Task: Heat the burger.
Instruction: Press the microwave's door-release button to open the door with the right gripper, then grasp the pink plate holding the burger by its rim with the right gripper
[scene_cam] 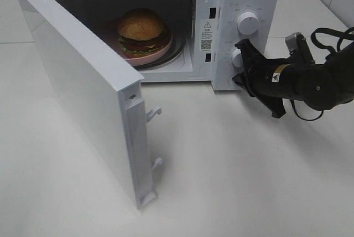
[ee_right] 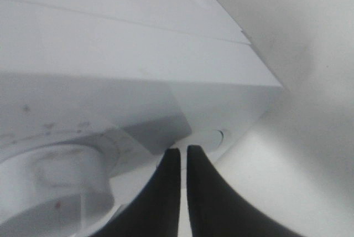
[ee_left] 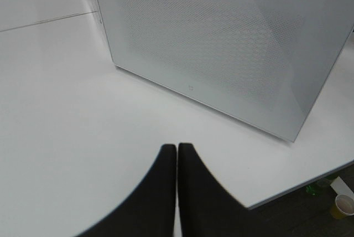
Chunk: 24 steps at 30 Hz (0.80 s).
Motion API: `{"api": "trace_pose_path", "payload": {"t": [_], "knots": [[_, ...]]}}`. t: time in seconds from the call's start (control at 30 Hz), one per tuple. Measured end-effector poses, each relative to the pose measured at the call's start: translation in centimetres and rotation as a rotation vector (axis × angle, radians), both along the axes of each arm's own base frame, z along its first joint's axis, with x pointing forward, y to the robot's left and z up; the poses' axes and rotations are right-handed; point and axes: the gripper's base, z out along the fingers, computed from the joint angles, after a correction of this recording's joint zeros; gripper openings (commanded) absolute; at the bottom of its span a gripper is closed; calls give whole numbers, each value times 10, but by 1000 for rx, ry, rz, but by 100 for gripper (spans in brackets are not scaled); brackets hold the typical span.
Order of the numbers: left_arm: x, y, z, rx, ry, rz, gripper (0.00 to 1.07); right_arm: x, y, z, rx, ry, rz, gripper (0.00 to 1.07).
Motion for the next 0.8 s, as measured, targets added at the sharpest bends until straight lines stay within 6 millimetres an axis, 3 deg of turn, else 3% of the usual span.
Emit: {"api": "trace_pose_path", "payload": {"t": [0.2,0.5,0.6,0.67,0.8], "knots": [[0,0,0,0,0,0,0,-14,-7,15,-39,-68,45,4],[0,0,0,0,0,0,0,-54,-15,6,-177,-39,190,7],[0,0,0,0,0,0,0,-57,-15,7,-205,-50,221,8],[0,0,0,0,0,0,0,-59,-11,16,-334,-159,385,8],[0,0,0,0,0,0,0,-60,-8,26,-461,-291,522,9]]}}
